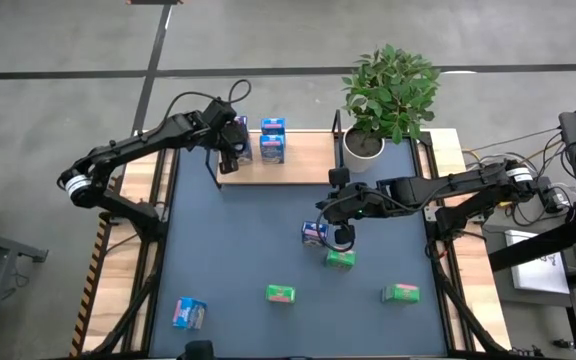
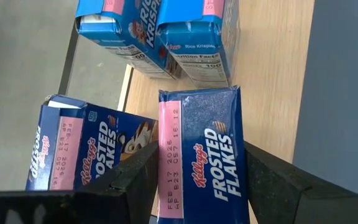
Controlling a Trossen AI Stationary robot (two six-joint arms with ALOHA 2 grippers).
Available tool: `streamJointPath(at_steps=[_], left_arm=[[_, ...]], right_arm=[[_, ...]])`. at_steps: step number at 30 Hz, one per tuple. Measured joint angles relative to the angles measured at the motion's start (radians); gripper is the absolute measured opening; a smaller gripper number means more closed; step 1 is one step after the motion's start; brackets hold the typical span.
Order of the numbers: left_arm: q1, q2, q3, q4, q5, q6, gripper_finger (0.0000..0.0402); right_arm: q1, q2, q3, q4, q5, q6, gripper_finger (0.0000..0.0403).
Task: Stack cereal on shelf
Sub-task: Put the left blue cereal box on the shelf aligned with the other blue cereal box
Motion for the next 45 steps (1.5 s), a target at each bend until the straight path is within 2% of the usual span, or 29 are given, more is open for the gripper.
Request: streamJointPath(at_steps=[6, 15, 22, 26, 29, 33, 37, 40, 45], left_arm=[[0.002, 0.0, -0.001, -0.005, -0.005, 0.007, 0.0198], [0.009, 0.0, 0.004, -0.017, -0.007, 0.024, 0.0237], [-0.009, -0.004, 0.132, -0.101, -0.006, -0.003, 0.0236], [-0.014, -0.005, 0.162, -0.097, -0.006, -0.009, 0.0199], [-0.014, -0.005, 0.14, -0.097, -0.013, -0.002, 0.0146], [-0.013, -0.005, 0.089, -0.097, -0.086, 0.009, 0.0069], [-0.012, -0.005, 0.047, -0.089, -0.097, 0.025, 0.0012], [-0.012, -0.005, 0.043, -0.085, -0.106, 0.027, 0.0006], [-0.012, -0.005, 0.042, -0.08, -0.193, 0.103, 0.0012]], right_arm=[[0.0, 0.0, 0.0, 0.0, 0.0, 0.0, 0.0009], [0.0, 0.0, 0.0, 0.0, 0.0, 0.007, 0.0009], [0.0, 0.0, 0.0, 0.0, 0.0, 0.007, 0.0009], [0.0, 0.0, 0.0, 0.0, 0.0, 0.007, 0.0009], [0.0, 0.0, 0.0, 0.0, 0.0, 0.008, 0.0009], [0.0, 0.0, 0.0, 0.0, 0.0, 0.008, 0.0009], [0.0, 0.0, 0.0, 0.003, 0.0, 0.007, 0.0009], [0.0, 0.0, 0.0, 0.004, 0.0, 0.007, 0.0009], [0.0, 0.0, 0.0, 0.007, 0.0, 0.007, 0.0009]])
